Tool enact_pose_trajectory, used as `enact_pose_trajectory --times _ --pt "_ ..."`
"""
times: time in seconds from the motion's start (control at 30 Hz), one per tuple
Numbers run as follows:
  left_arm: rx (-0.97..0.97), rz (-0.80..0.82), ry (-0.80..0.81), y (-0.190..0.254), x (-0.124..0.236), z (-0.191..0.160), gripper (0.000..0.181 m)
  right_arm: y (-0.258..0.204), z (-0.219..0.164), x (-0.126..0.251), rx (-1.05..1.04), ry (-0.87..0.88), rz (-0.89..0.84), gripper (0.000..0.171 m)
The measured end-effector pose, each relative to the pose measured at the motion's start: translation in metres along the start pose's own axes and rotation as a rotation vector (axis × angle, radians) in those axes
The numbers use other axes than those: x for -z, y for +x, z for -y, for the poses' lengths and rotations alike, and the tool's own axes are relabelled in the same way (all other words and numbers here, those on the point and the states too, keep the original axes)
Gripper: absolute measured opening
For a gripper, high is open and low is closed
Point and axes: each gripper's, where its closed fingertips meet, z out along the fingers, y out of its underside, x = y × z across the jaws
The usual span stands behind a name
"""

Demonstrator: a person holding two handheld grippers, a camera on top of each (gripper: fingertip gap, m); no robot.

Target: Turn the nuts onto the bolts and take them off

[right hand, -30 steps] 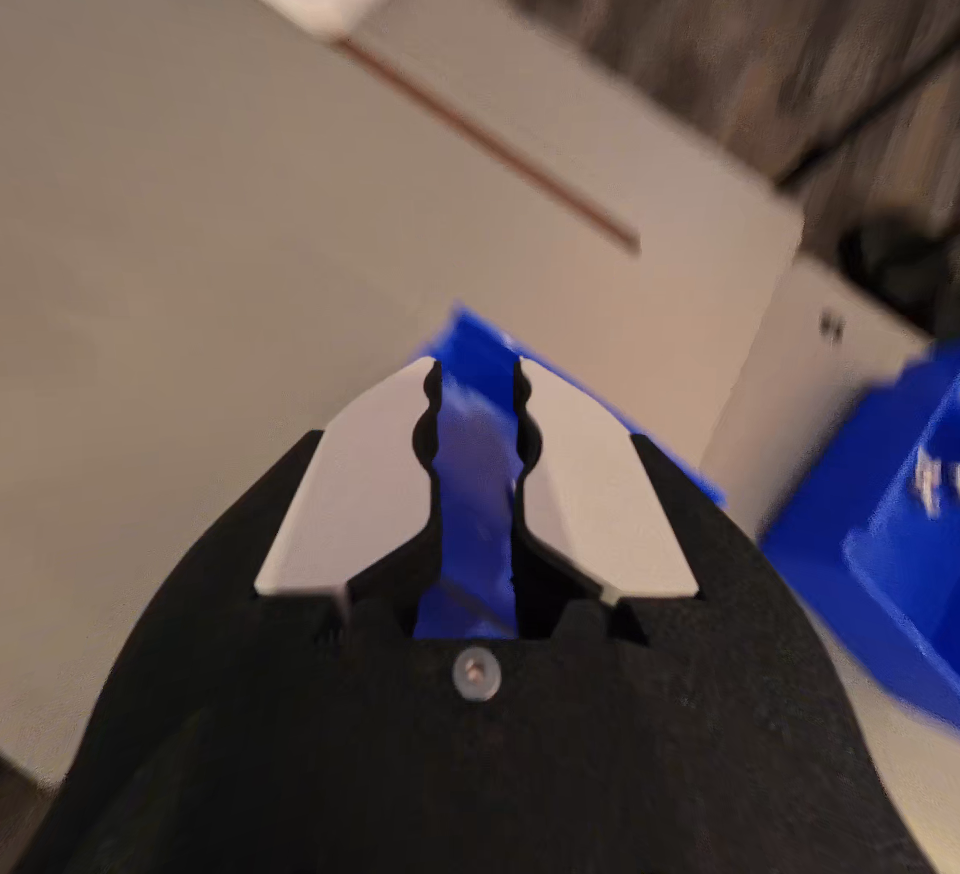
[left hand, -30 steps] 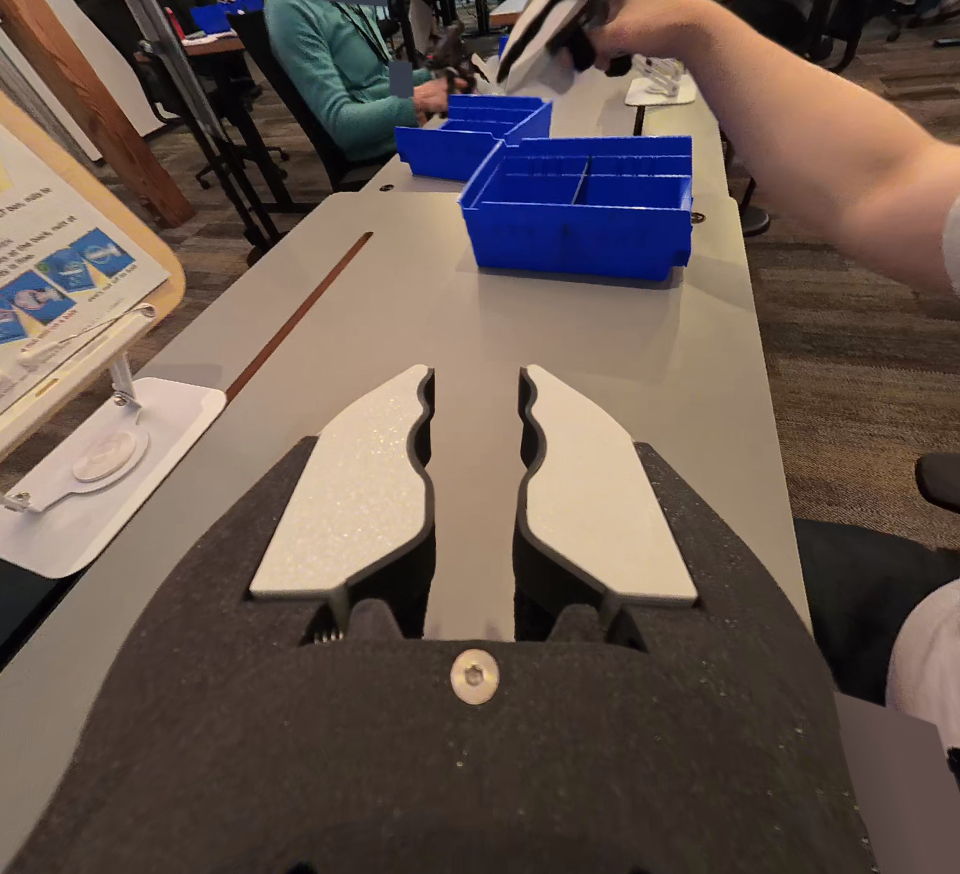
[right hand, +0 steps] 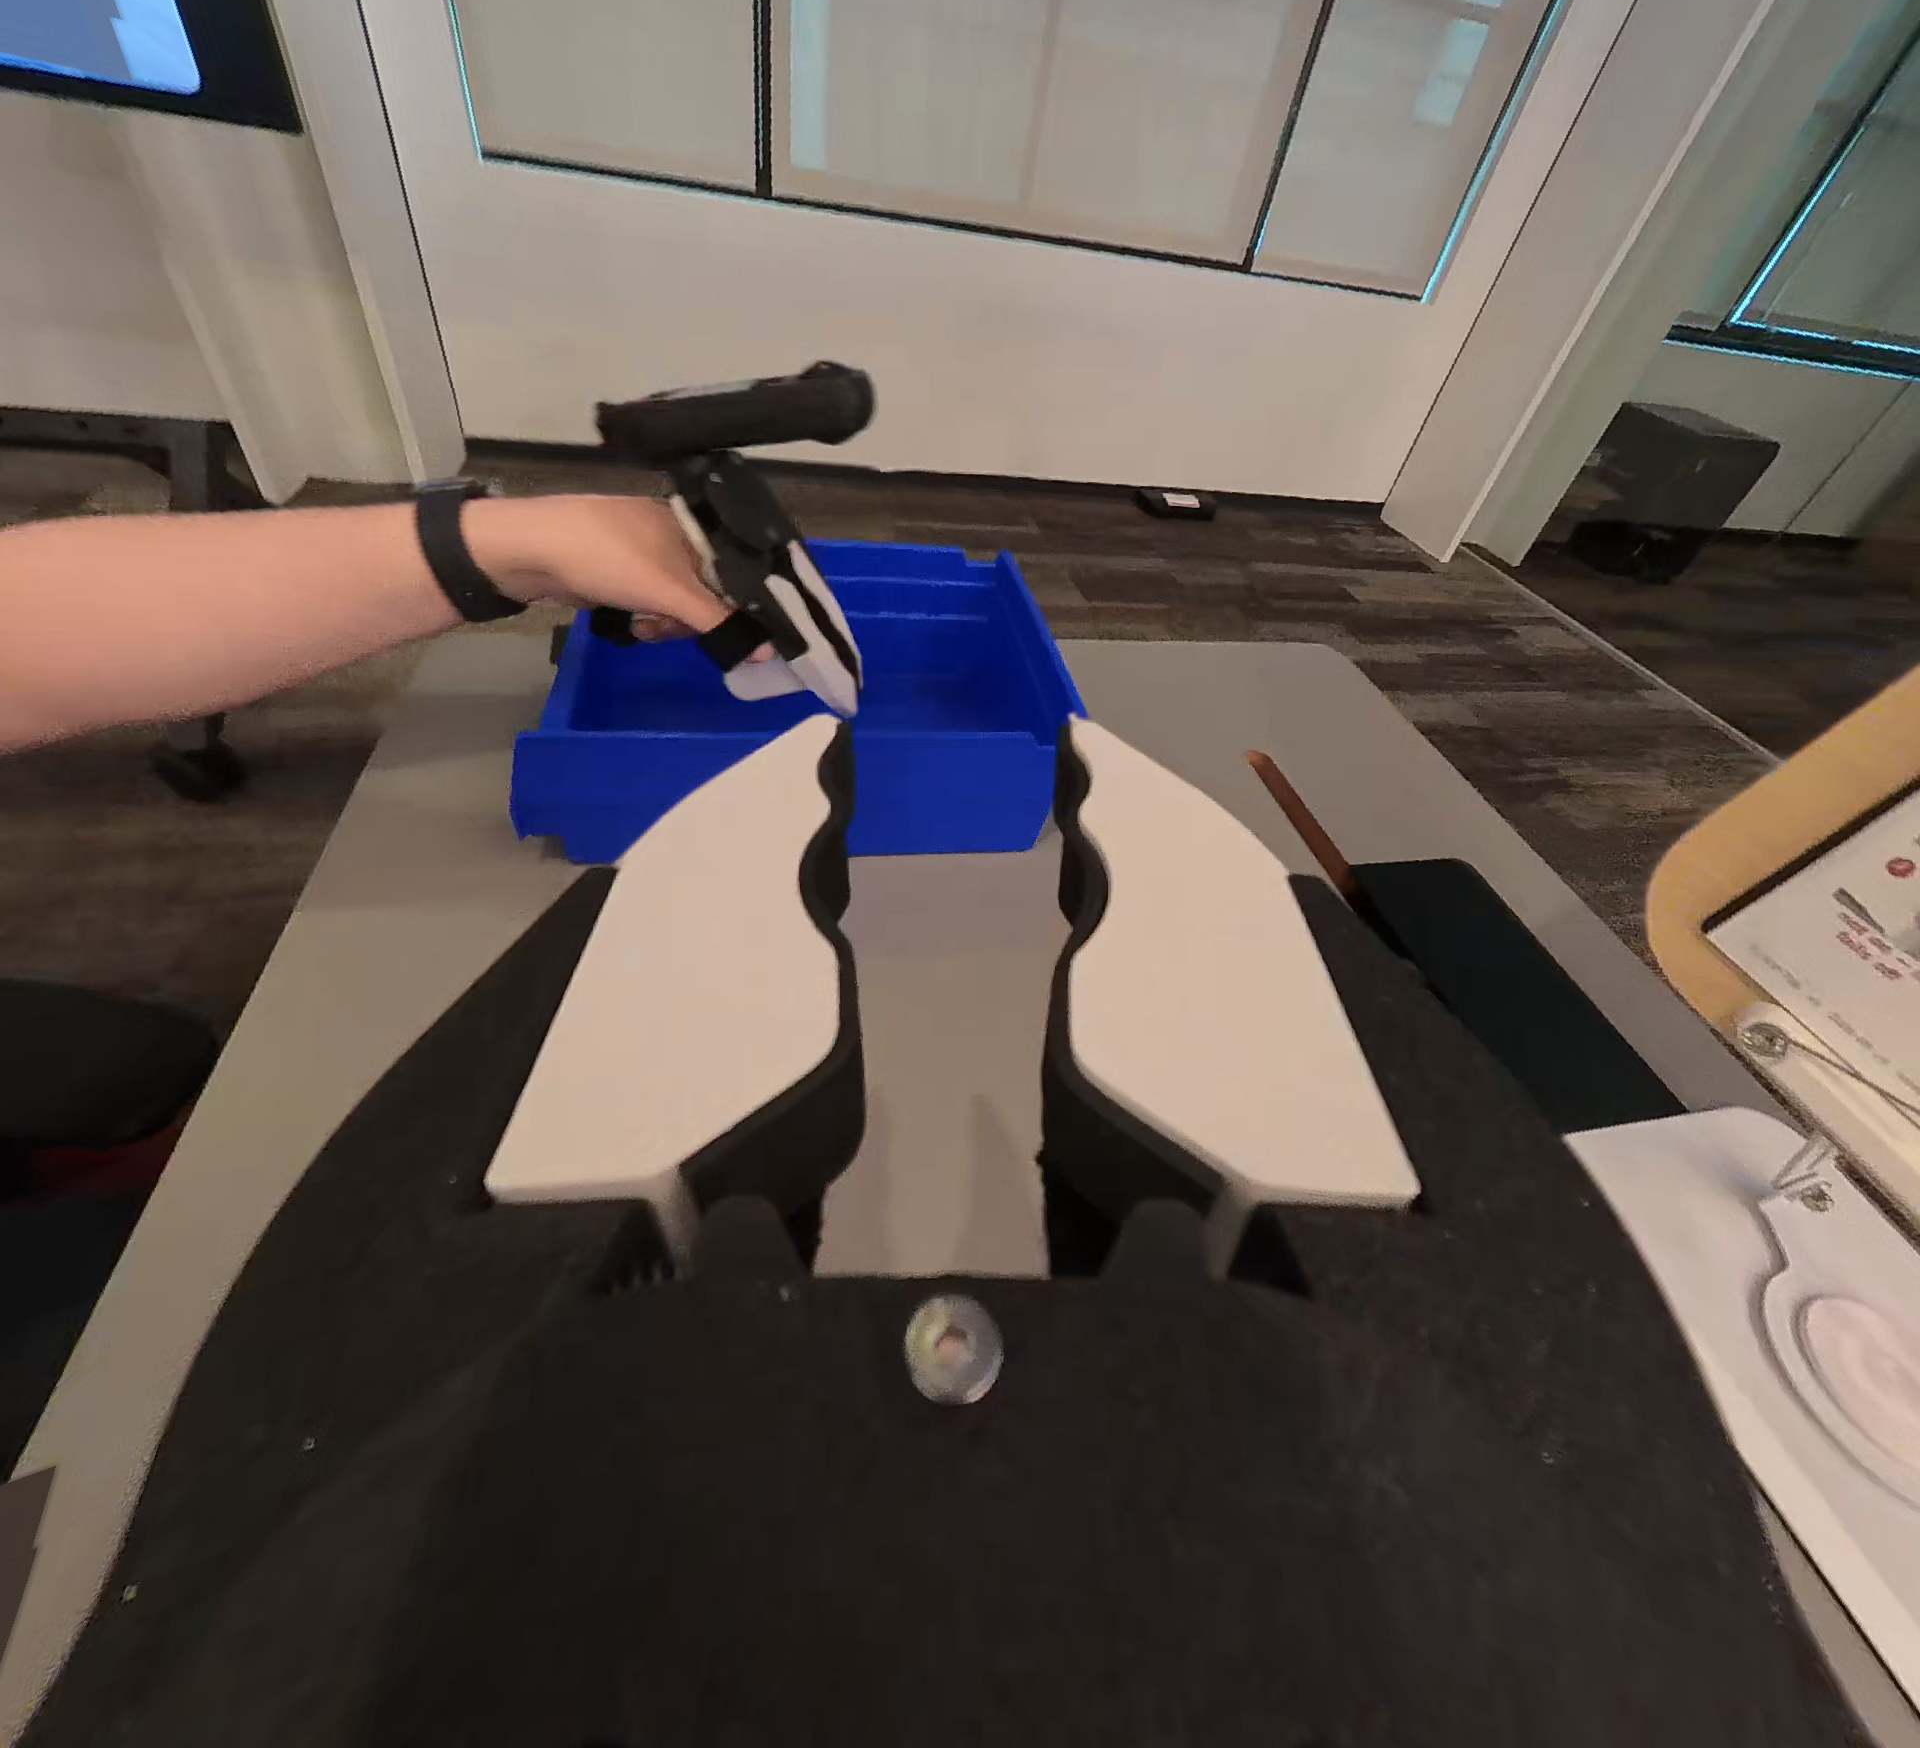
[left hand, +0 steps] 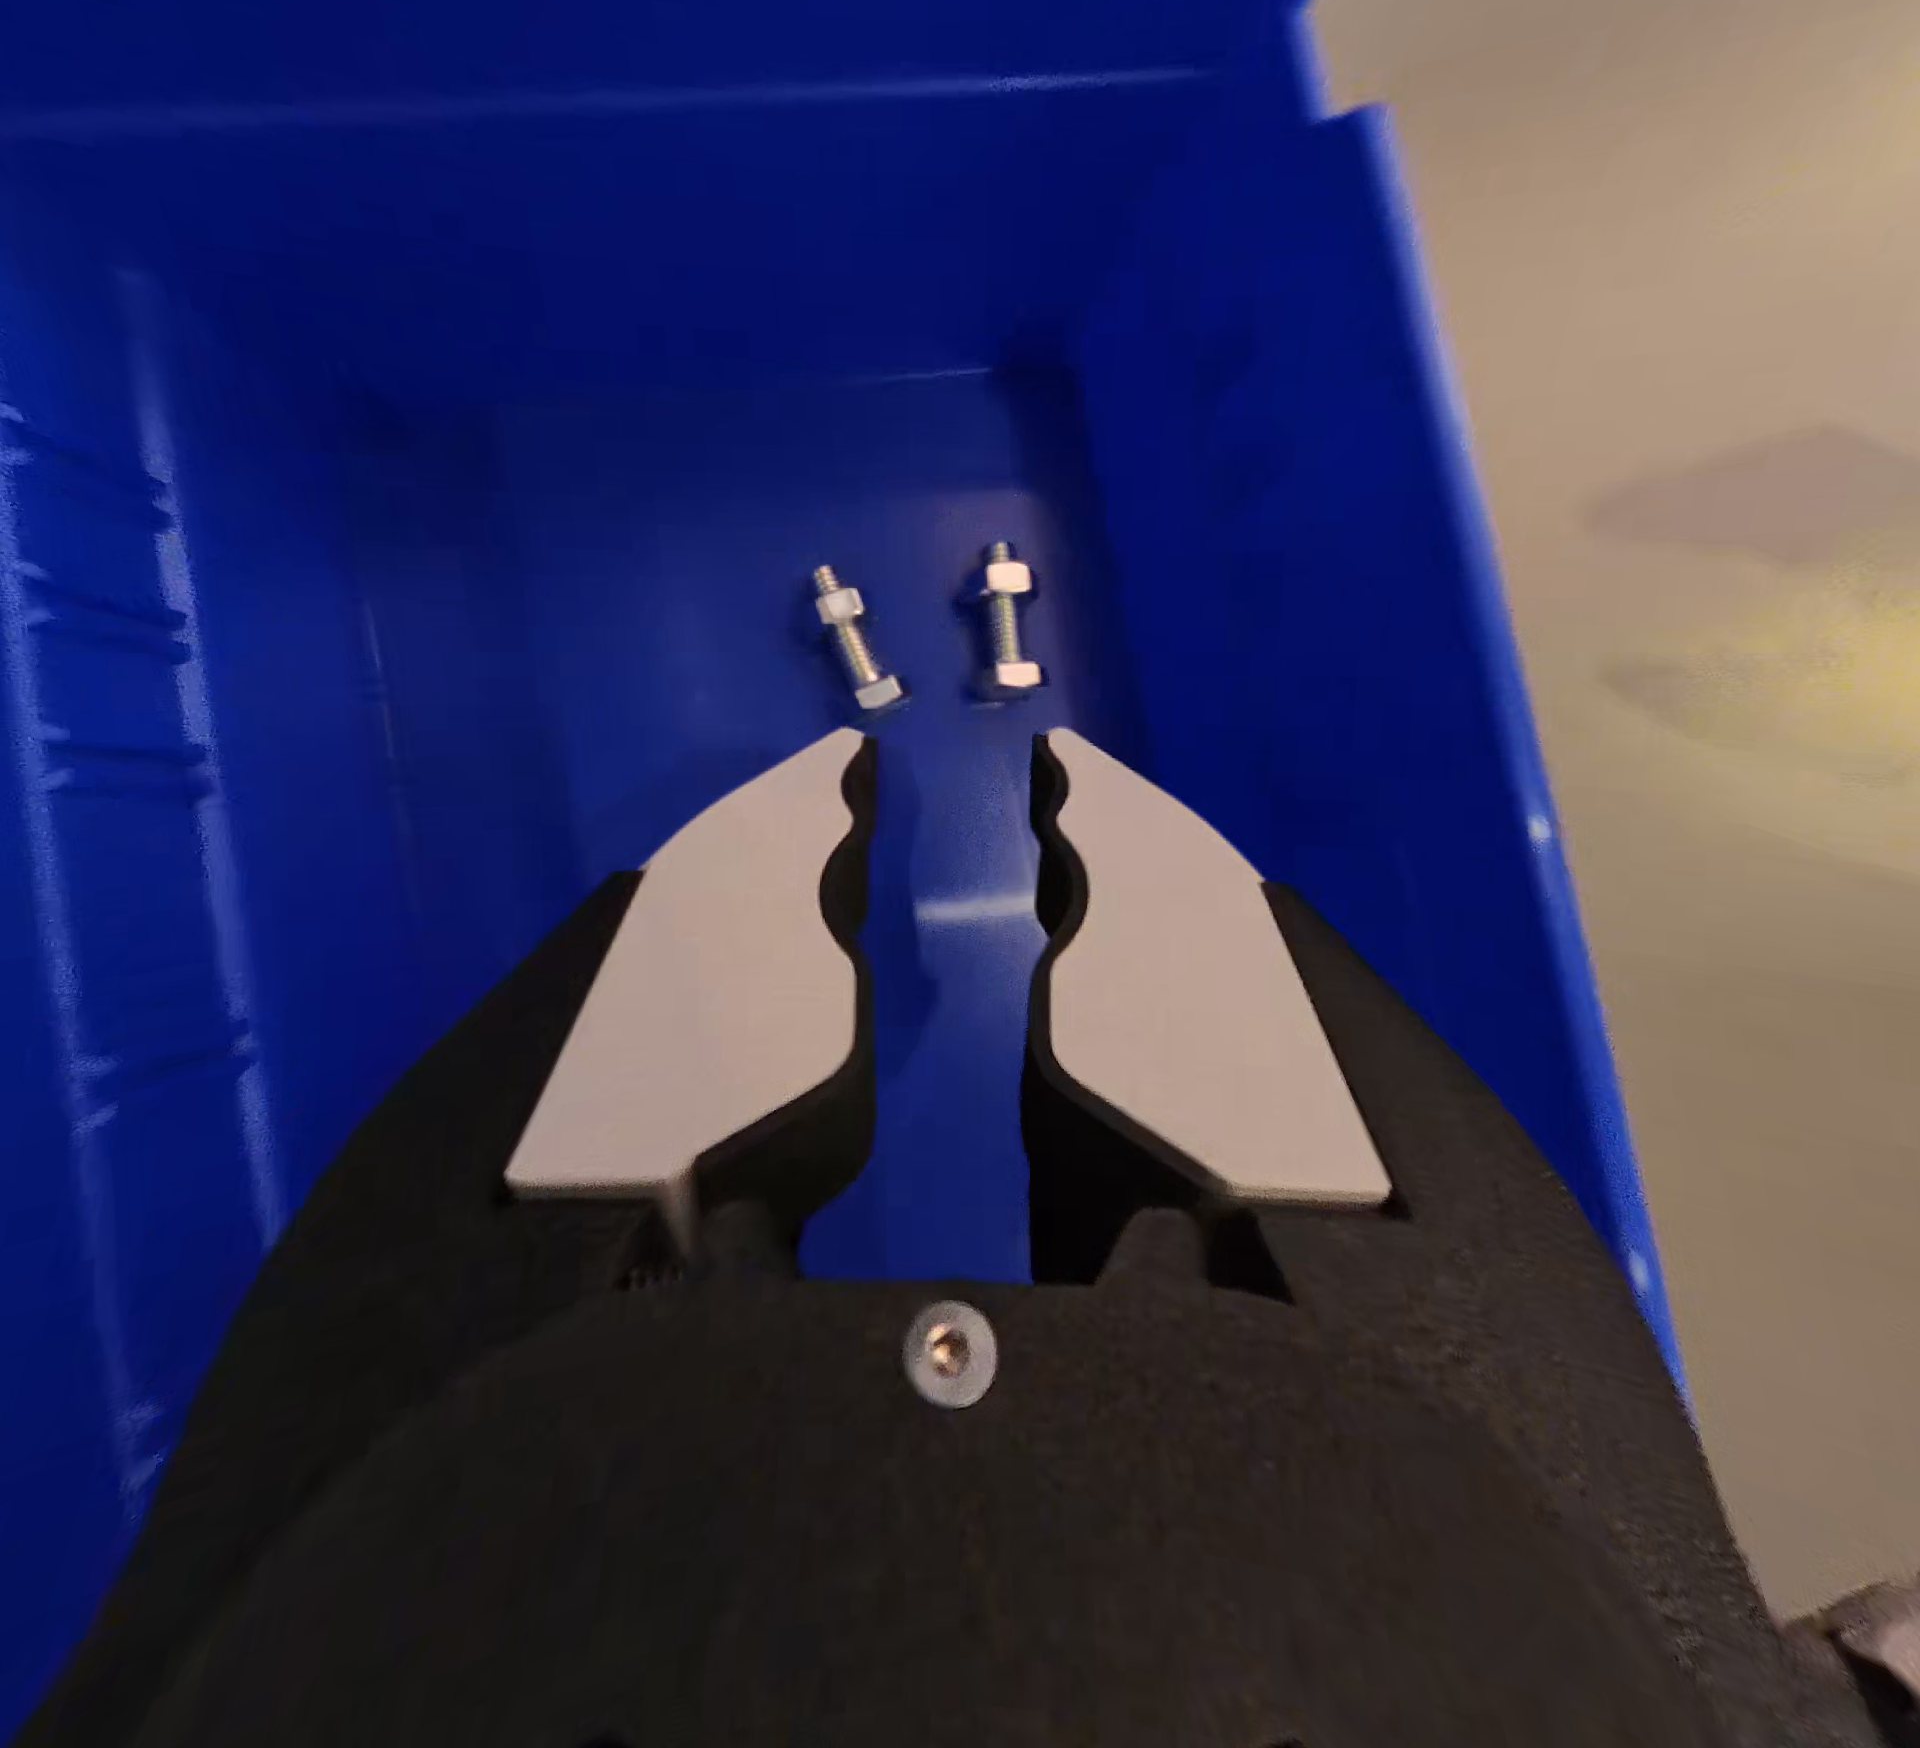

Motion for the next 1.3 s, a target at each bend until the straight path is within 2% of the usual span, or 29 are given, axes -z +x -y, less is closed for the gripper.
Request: enact_pose_trajectory --times 0.13,0.3,0.47,0.57,0.67,0.77,0.87,1.0,1.13,1.23,1.3 --pt "0.086 -0.002 -0.109 -0.015 -0.031 -0.004 0.025 -0.009 -0.012 -0.01 0.067 -0.085 -0.013 0.036" --pt "0.127 0.011 -0.216 -0.02 -0.048 -0.006 0.023 -0.009 -0.02 -0.007 0.096 -0.128 -0.035 0.036" --pt "0.085 0.114 -0.336 -0.027 -0.058 -0.013 0.026 -0.004 -0.022 0.003 0.105 -0.147 -0.047 0.036" --pt "-0.002 0.172 -0.395 -0.033 -0.058 -0.015 0.01 -0.001 -0.02 0.009 0.103 -0.138 -0.05 0.036" --pt "-0.047 0.177 -0.415 -0.035 -0.055 -0.017 0.01 0.002 -0.019 0.017 0.116 -0.145 -0.062 0.035" --pt "-0.067 0.187 -0.337 -0.043 -0.044 -0.014 0.01 0.008 -0.018 0.028 0.138 -0.149 -0.091 0.035" --pt "-0.04 0.1 -0.146 -0.032 -0.017 0.004 0.01 0.013 -0.021 0.033 0.138 -0.144 -0.086 0.034" --pt "-0.112 -0.07 0.249 0.029 0.054 0.056 0.009 0.016 -0.027 0.029 0.091 -0.118 -0.039 0.033" --pt "-0.311 -0.296 0.522 0.146 0.115 0.088 0.009 -0.007 -0.003 0.018 0.015 0.056 0.115 0.033" --pt "-0.427 -0.507 0.641 0.24 0.136 0.098 0.009 -0.026 0.021 0.021 -0.022 0.198 0.209 0.033" --pt "-0.507 -0.603 0.647 0.291 0.137 0.099 0.009 -0.03 0.032 0.032 -0.025 0.255 0.223 0.033"
